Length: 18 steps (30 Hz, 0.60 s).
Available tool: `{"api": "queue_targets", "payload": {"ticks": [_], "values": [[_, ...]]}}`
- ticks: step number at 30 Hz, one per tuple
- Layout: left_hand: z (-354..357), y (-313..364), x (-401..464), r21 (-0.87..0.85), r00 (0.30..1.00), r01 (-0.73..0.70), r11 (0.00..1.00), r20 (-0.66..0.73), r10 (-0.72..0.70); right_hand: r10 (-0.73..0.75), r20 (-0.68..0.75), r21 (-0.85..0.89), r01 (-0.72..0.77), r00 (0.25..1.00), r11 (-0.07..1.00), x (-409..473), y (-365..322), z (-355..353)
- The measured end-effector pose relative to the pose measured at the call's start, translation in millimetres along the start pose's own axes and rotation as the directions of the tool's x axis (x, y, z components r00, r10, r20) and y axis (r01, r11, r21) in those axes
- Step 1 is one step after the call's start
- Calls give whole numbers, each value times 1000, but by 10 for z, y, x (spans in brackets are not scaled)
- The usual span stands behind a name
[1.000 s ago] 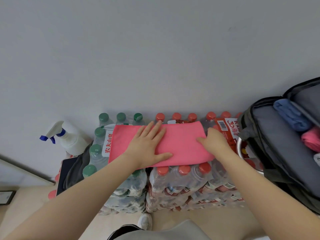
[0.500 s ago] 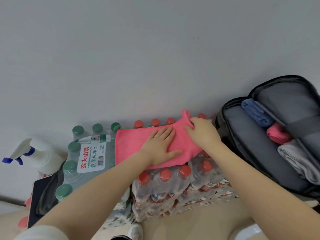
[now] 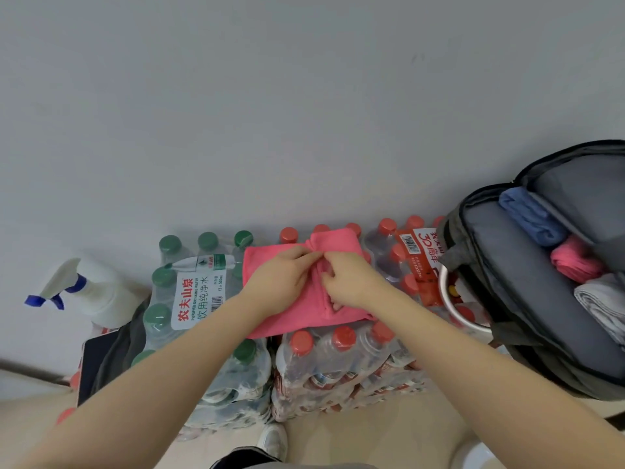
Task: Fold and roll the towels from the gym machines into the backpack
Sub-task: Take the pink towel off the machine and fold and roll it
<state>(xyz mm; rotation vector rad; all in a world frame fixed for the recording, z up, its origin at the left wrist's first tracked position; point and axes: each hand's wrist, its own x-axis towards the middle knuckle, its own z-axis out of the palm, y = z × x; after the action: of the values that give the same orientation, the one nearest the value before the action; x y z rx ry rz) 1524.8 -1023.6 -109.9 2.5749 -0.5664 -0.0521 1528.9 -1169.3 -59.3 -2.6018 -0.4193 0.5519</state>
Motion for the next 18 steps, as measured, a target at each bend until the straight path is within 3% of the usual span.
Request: {"api": "queue_targets", "payload": {"ticks": [2,4,7,9,11,14,16,18], "values": [[-10,3,3,22,1000,-7,1000,-25,8,-67,-126,-279,29,990,960,10,58,-21],[-52,-8,2,-14,999,-14,1000,-38,14,-185,-263,-553,9,947,833,36,152,32],[-114,-67,7,-106,989,37,994,-137,-51,-245,-171,-535,119,954,837,64,246,236],[-161,-163,42,-47,970,158,986,-182,-164,-214,-75,-484,152,974,862,77,305,312],[-227,-280,63,173,946,325,930,-53,-320,-222,-93,-493,149,971,857,93,340,314],[-303,-382,64,343,913,309,887,156,-378,-227,-113,-490,145,967,859,119,355,321],[-392,-404,97,272,903,324,906,198,-382,-227,-114,-480,147,967,865,127,356,329],[-538,-392,128,88,891,407,909,182,-416,-230,-125,-472,146,965,870,127,354,319]]}}
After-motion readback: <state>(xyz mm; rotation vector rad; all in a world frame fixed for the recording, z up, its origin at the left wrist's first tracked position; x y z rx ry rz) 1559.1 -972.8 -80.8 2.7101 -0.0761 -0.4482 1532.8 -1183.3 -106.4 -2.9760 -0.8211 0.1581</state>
